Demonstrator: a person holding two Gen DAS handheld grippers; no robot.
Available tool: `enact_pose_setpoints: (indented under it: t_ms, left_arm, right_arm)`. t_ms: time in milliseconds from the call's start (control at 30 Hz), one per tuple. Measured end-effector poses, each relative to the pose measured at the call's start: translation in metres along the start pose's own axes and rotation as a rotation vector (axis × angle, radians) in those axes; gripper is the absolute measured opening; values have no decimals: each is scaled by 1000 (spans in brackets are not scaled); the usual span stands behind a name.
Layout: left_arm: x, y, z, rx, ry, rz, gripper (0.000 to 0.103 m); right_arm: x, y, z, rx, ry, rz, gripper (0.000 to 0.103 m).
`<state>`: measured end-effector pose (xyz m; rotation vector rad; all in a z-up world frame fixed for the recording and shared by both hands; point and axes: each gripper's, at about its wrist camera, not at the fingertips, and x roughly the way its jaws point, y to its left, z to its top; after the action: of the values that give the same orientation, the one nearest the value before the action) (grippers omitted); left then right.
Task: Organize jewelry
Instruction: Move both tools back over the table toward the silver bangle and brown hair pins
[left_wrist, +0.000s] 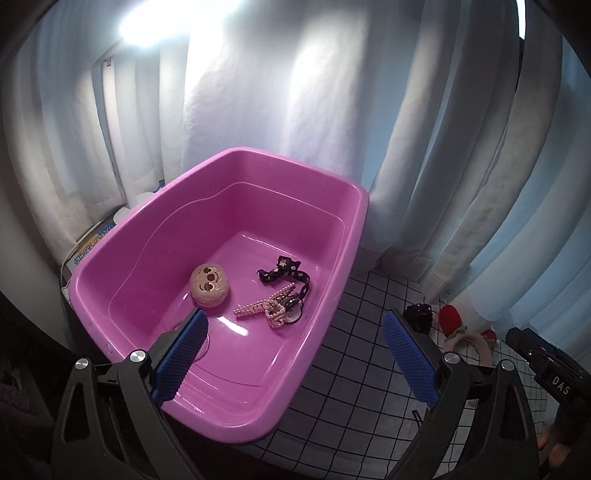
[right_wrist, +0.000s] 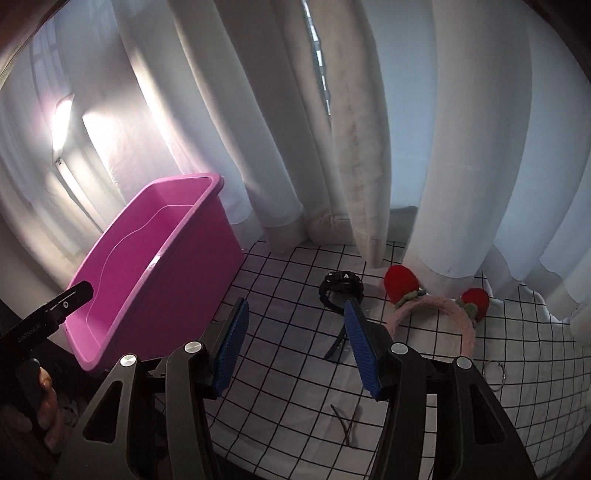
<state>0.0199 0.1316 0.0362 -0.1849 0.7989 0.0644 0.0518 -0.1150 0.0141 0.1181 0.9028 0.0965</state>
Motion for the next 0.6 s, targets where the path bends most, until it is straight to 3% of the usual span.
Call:
enact_pose_setpoints:
  t_ms: [267,600]
  left_arm:
    - [15,-76,-25,118,55,-138,97]
    - [68,-136,-100,207,193,-144,97]
  right_arm:
    - [-42,-124,-54,195,-4,-199,54]
    - [-25,-206,-106,311,70,-305,55]
